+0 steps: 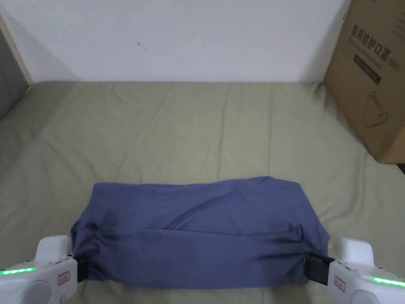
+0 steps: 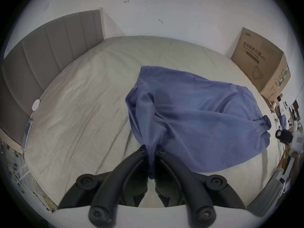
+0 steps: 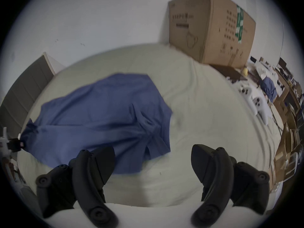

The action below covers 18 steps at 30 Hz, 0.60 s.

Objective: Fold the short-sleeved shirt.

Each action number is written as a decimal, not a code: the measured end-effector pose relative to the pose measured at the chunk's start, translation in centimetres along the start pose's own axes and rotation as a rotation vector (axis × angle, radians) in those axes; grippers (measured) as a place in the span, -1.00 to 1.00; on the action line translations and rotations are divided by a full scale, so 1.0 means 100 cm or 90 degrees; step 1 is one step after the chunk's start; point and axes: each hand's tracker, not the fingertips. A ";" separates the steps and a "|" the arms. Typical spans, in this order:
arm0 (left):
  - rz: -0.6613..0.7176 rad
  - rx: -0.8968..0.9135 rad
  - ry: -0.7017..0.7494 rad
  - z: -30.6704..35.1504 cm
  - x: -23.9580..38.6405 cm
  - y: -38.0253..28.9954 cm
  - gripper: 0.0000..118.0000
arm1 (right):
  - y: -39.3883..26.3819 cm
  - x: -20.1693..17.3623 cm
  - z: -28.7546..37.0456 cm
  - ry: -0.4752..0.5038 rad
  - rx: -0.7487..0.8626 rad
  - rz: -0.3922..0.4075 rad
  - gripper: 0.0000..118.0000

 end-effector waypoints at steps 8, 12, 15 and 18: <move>0.010 -0.010 0.007 -0.007 -0.005 0.003 -0.91 | -0.002 0.005 -0.051 0.017 -0.075 -0.006 0.27; 0.010 -0.021 0.008 -0.012 -0.004 0.000 -0.91 | -0.002 0.000 -0.054 0.032 -0.077 0.008 0.00; 0.021 -0.026 0.007 -0.013 -0.005 -0.003 -0.91 | 0.000 0.004 -0.048 0.049 -0.079 0.002 -0.88; 0.037 -0.025 0.002 -0.011 -0.008 -0.006 -0.91 | 0.002 -0.002 -0.038 0.050 -0.066 0.054 -0.92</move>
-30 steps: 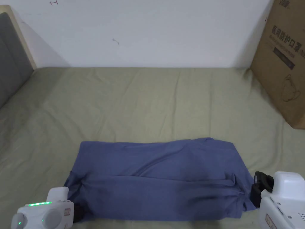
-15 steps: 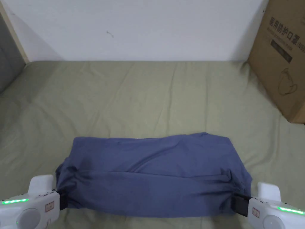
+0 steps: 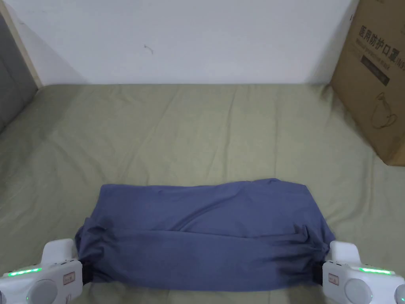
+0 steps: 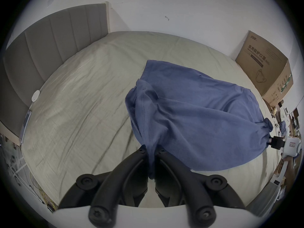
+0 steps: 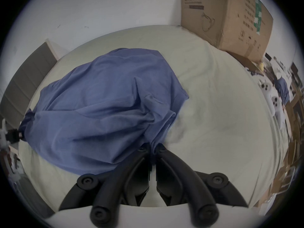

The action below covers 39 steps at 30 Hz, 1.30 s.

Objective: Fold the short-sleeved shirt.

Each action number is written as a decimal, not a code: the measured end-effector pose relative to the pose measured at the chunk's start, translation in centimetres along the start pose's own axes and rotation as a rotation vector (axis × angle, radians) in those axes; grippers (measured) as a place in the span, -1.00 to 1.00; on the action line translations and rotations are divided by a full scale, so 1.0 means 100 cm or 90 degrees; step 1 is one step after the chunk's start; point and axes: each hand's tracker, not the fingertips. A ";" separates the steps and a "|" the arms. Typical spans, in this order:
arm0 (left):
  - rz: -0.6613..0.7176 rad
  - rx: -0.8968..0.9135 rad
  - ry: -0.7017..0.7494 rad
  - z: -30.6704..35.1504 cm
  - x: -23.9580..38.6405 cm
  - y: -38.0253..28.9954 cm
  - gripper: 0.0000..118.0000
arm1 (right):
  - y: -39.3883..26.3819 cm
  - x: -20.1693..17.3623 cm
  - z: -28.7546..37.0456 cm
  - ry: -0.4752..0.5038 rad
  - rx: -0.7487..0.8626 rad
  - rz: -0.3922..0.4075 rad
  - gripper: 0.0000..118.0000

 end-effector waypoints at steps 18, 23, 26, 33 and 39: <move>0.047 0.001 -0.043 0.063 -0.025 -0.053 -0.91 | -0.060 0.033 0.108 0.011 0.063 -0.054 -0.92; 0.042 -0.060 -0.019 0.046 -0.030 -0.087 -0.91 | -0.103 0.036 0.084 -0.004 -0.018 -0.071 -0.92; 0.039 -0.090 -0.007 0.031 -0.029 -0.098 -0.91 | -0.119 0.034 0.066 -0.010 -0.043 -0.080 -0.92; 0.048 -0.077 -0.038 0.052 -0.023 -0.088 0.53 | -0.100 0.024 0.101 -0.015 0.009 -0.064 0.18; 0.006 0.137 -0.100 0.129 0.012 -0.037 0.62 | -0.038 0.006 0.179 0.018 0.203 -0.047 0.74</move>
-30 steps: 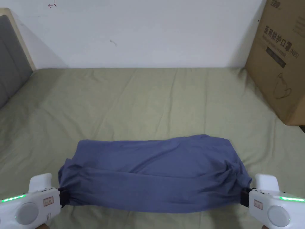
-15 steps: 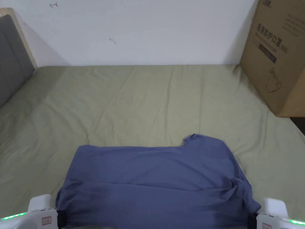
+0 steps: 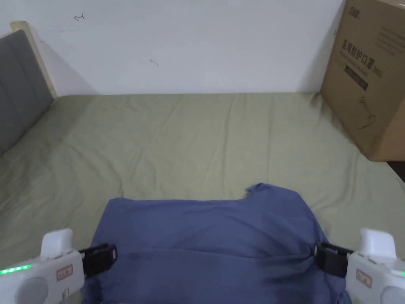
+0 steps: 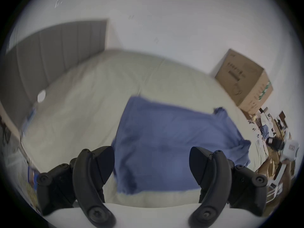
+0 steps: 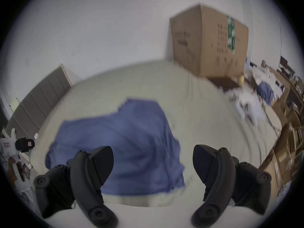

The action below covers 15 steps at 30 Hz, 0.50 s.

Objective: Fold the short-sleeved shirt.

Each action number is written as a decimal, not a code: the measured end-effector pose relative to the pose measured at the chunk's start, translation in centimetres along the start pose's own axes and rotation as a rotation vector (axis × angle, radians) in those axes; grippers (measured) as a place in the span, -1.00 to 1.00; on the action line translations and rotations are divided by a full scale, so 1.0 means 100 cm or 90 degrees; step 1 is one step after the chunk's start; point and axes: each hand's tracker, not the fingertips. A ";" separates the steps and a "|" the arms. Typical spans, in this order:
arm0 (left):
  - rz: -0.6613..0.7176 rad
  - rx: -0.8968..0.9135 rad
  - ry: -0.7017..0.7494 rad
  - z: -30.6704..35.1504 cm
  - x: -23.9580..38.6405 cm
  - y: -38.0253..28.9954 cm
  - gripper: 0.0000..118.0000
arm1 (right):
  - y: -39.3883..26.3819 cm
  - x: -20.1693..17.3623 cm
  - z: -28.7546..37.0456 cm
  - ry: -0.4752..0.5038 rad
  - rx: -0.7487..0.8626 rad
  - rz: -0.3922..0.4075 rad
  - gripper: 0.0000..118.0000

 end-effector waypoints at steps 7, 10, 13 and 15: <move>-0.130 0.246 -0.005 0.057 0.073 0.070 0.61 | 0.070 -0.049 0.062 0.021 0.228 0.042 0.75; -0.145 0.316 0.010 0.061 0.092 0.079 0.55 | 0.079 -0.064 0.071 0.018 0.282 0.058 0.74; -0.132 0.338 -0.008 0.059 0.102 0.080 0.13 | 0.081 -0.076 0.075 0.005 0.302 0.076 0.46; -0.112 0.334 -0.028 0.055 0.104 0.077 -0.61 | 0.080 -0.081 0.077 -0.001 0.320 0.082 -0.20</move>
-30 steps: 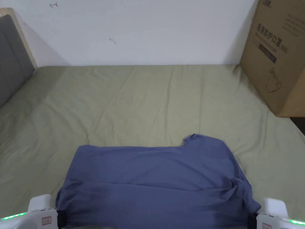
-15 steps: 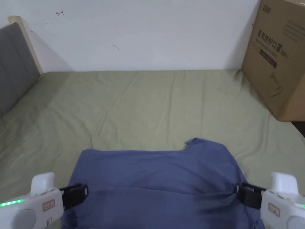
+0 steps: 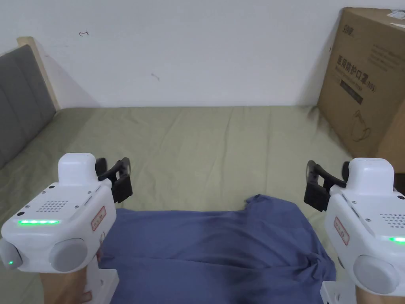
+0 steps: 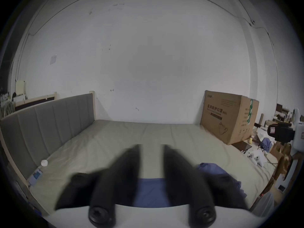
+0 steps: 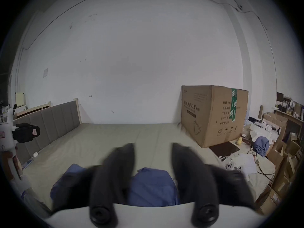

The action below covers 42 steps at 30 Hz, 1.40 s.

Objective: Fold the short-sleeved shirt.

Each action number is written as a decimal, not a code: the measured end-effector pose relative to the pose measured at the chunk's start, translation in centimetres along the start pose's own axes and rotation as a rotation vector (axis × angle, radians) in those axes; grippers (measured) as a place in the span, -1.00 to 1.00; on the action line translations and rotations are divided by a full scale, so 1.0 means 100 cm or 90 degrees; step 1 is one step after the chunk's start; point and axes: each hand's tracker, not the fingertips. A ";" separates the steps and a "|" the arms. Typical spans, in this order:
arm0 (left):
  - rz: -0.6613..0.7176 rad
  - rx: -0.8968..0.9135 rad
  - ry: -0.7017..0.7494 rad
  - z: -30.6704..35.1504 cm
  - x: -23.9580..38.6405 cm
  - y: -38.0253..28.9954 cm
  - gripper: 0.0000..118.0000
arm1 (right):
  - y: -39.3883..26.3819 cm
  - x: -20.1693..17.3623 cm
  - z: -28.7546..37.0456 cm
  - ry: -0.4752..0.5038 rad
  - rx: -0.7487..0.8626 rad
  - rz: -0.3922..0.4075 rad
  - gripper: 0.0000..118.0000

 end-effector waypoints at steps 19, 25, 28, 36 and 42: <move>0.022 -0.252 -0.008 -0.143 -0.072 -0.030 -1.00 | -0.014 -0.005 -0.078 0.018 -0.037 0.010 -1.00; 0.114 -0.378 0.007 -0.224 -0.116 -0.063 -0.24 | -0.030 -0.003 -0.119 0.013 -0.079 0.012 -1.00; 0.117 -0.439 0.053 -0.258 -0.135 -0.092 0.79 | -0.042 -0.002 -0.139 0.006 -0.103 0.021 -1.00; 0.079 -0.539 0.084 -0.297 -0.153 -0.157 0.57 | -0.072 0.007 -0.173 -0.012 -0.158 0.015 -1.00; -0.004 -0.545 0.079 -0.302 -0.135 -0.175 -0.41 | -0.088 0.016 -0.181 -0.016 -0.196 0.009 -1.00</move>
